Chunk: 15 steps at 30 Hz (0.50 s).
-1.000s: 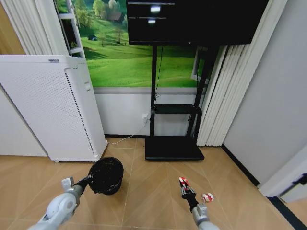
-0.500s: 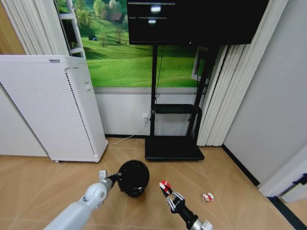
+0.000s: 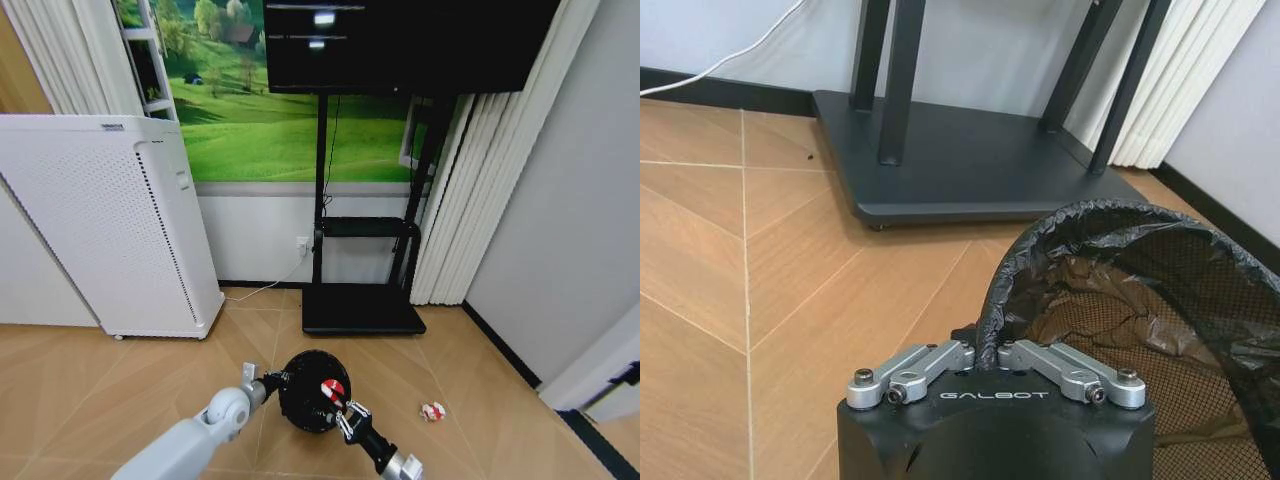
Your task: Pick up the trash bin and place the garbage on the floor into it.
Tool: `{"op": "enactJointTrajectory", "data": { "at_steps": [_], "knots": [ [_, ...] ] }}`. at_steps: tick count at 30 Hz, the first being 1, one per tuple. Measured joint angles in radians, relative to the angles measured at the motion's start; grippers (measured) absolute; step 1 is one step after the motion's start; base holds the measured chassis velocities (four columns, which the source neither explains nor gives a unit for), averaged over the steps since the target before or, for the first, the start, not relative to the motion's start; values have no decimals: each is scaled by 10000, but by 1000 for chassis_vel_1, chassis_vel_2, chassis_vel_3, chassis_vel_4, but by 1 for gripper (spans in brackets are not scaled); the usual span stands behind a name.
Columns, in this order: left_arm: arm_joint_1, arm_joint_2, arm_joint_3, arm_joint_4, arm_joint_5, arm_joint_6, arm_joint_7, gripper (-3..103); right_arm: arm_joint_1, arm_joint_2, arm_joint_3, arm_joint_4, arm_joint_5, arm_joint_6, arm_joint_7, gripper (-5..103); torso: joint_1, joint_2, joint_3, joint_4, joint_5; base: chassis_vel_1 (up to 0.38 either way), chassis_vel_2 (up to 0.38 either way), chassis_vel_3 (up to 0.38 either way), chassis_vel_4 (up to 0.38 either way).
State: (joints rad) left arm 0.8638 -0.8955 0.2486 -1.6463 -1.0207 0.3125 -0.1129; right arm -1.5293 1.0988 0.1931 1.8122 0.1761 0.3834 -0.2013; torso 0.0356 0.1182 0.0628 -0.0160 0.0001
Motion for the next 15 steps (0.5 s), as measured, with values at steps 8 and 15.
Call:
{"op": "enactJointTrajectory", "data": {
  "at_steps": [8, 15],
  "knots": [
    [422, 100, -319, -278, 50, -69, 34, 4, 19, 296, -53, -126, -115, -112, 157, 39, 0, 0, 0, -2, -3, 0, 0, 0, 0],
    [998, 330, -1025, -633, 101, -187, 123, 4, -122, 221, 40, 12, -160, -99, 235, 66, 0, 0, 0, -2, -2, 0, 0, 0, 0]
  ]
}}
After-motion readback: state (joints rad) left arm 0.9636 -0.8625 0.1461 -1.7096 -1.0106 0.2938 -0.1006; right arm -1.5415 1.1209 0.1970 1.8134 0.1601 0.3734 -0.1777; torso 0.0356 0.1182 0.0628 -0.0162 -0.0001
